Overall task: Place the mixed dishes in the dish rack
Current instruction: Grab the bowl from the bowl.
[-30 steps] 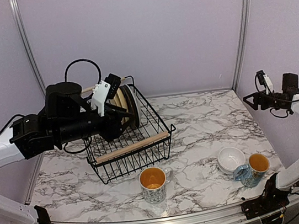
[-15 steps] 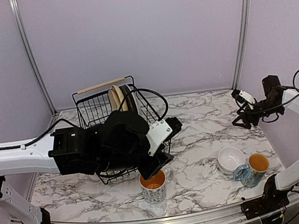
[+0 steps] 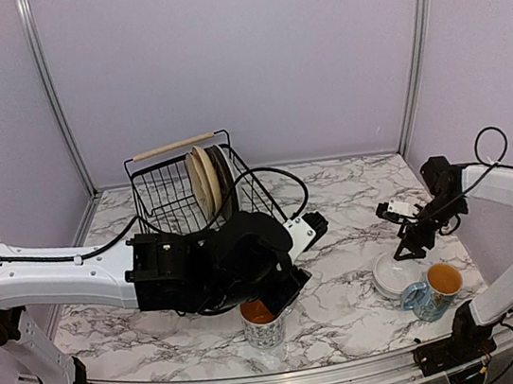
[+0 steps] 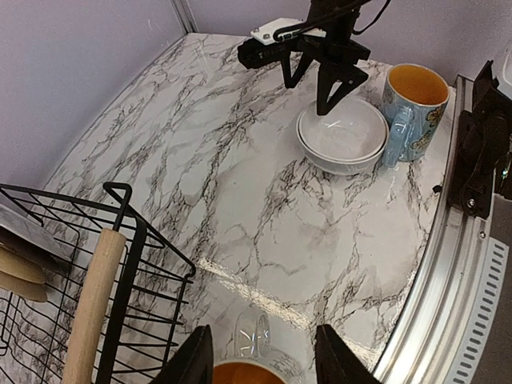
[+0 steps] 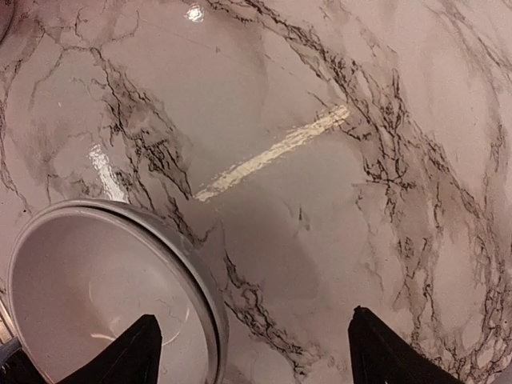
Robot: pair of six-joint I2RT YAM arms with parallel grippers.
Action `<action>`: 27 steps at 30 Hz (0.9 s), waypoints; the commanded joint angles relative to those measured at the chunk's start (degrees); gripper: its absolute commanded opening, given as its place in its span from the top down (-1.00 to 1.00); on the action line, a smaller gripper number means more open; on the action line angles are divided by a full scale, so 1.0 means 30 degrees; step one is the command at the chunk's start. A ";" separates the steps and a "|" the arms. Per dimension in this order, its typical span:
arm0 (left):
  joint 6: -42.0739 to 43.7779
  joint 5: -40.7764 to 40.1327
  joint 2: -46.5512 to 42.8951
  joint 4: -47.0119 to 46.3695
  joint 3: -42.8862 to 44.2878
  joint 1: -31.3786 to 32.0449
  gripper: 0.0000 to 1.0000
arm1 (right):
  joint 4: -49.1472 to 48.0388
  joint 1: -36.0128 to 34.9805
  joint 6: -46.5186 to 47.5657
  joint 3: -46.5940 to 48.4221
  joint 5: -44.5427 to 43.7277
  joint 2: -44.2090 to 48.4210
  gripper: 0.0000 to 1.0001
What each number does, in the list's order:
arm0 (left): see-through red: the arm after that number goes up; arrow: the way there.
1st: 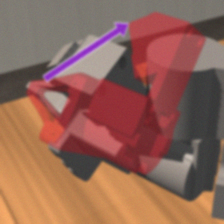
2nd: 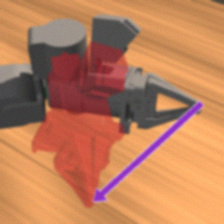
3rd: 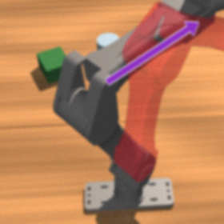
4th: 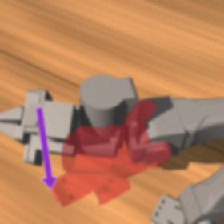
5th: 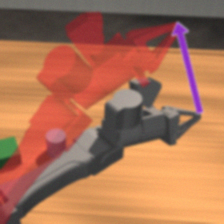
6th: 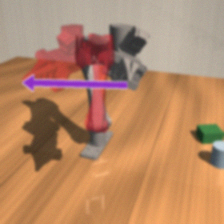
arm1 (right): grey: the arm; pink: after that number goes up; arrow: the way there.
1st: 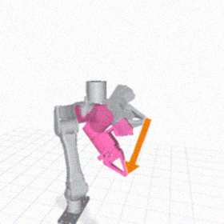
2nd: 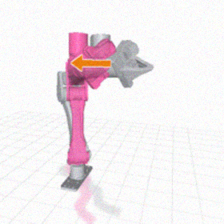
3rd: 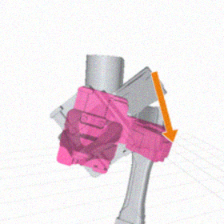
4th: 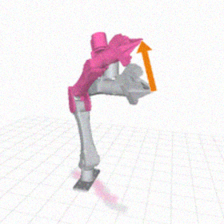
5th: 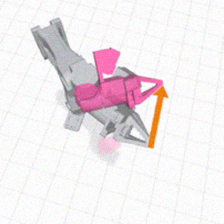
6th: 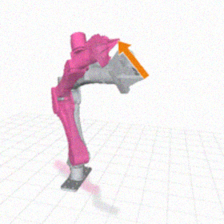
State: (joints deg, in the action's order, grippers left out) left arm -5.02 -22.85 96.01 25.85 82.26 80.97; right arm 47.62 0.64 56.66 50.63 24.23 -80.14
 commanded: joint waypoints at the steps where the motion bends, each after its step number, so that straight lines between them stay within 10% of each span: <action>1: -0.0670 -0.1270 0.0310 -0.0861 0.0793 0.0067 0.09 | 0.0312 -0.1289 -0.0024 -0.0214 -0.1115 -0.0583 -0.56; 27: -0.1687 -0.1934 0.0039 -0.1937 -0.0216 -0.0094 0.06 | -0.6161 -0.2122 -0.2849 -0.2167 -0.4915 0.3655 0.62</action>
State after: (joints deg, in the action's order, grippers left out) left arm -9.72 -28.38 95.96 21.28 82.43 80.88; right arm 32.69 -5.30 48.82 44.05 10.15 -70.35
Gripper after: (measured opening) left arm 0.471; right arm 0.213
